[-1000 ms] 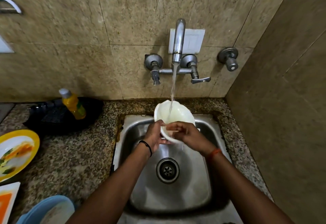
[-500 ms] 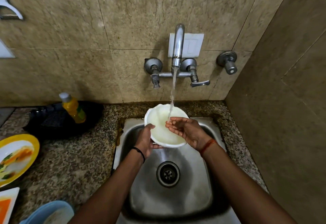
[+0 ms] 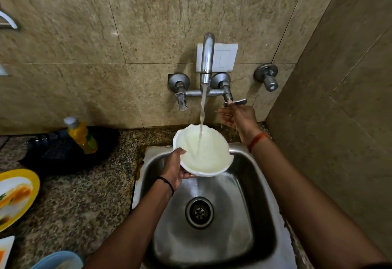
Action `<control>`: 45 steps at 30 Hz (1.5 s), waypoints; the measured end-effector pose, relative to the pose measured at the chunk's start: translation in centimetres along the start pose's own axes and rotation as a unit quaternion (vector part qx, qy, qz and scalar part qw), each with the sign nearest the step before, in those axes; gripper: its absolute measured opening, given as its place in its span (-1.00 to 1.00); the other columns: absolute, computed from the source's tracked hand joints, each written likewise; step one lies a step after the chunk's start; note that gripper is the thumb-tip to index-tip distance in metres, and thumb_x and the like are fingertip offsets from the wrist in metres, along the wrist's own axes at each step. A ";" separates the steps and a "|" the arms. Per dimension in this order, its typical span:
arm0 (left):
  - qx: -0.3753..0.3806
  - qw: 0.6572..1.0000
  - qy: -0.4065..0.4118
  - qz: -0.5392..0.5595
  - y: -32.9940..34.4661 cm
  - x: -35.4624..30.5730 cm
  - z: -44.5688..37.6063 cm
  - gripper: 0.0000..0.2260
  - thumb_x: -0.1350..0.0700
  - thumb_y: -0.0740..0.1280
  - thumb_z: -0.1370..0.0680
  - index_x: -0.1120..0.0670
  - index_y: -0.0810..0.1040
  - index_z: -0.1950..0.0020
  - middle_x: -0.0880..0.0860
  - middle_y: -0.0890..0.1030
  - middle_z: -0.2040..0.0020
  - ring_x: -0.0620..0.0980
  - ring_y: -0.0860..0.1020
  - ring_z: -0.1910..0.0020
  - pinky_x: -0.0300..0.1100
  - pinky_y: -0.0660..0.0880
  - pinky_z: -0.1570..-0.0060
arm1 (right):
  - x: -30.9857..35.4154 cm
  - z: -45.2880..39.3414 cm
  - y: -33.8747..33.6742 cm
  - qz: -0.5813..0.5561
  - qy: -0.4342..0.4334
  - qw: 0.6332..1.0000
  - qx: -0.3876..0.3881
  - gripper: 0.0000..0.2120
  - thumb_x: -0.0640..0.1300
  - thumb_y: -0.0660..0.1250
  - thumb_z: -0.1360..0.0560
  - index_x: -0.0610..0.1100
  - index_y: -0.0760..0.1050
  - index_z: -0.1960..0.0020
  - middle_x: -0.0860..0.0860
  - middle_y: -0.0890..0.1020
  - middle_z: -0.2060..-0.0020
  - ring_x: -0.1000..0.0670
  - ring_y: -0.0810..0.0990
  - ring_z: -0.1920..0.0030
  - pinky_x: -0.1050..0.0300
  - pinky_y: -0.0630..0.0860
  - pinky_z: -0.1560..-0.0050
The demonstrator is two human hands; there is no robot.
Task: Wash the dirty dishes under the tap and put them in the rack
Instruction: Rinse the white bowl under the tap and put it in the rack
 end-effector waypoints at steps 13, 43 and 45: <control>0.002 1.000 0.007 -0.009 0.4 -0.2 -0.5 -0.74 0.10 0.21 -0.56 0.07 0.40 -0.23 0.17 0.59 -0.01 0.23 0.57 -0.02 0.21 0.55 -0.03 | -1.3 -0.8 1.5 -0.204 0.140 0.965 0.087 -0.57 0.01 0.02 -0.67 -0.33 0.44 0.00 -0.21 0.70 0.26 -0.11 0.67 0.15 0.09 0.63 0.16; 0.098 0.991 0.031 0.088 0.6 -1.3 0.4 -0.46 0.25 0.24 -0.31 0.17 0.46 -0.31 0.23 0.55 -0.25 0.26 0.51 -0.14 0.03 0.59 0.18 | -12.5 2.7 -2.1 0.135 0.126 0.981 0.060 -0.62 -0.38 0.24 -0.51 -0.18 0.41 -0.30 -0.18 0.59 -0.14 -0.23 0.59 -0.10 -0.26 0.59 0.01; 0.099 0.991 0.011 0.091 0.1 -1.0 0.2 -0.48 0.27 0.24 -0.36 0.20 0.43 -0.35 0.24 0.56 -0.23 0.25 0.53 -0.13 0.06 0.58 0.09 | -12.6 3.2 -1.9 0.126 0.118 0.981 0.083 -0.60 -0.42 0.23 -0.50 -0.16 0.41 -0.30 -0.15 0.60 -0.09 -0.21 0.60 -0.06 -0.16 0.63 0.14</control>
Point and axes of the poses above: each hand's wrist, its own z-axis away from the middle knuckle, its own y-axis out of the palm, x = y × z, the point moved 10 cm from there along -z, towards the middle knuckle
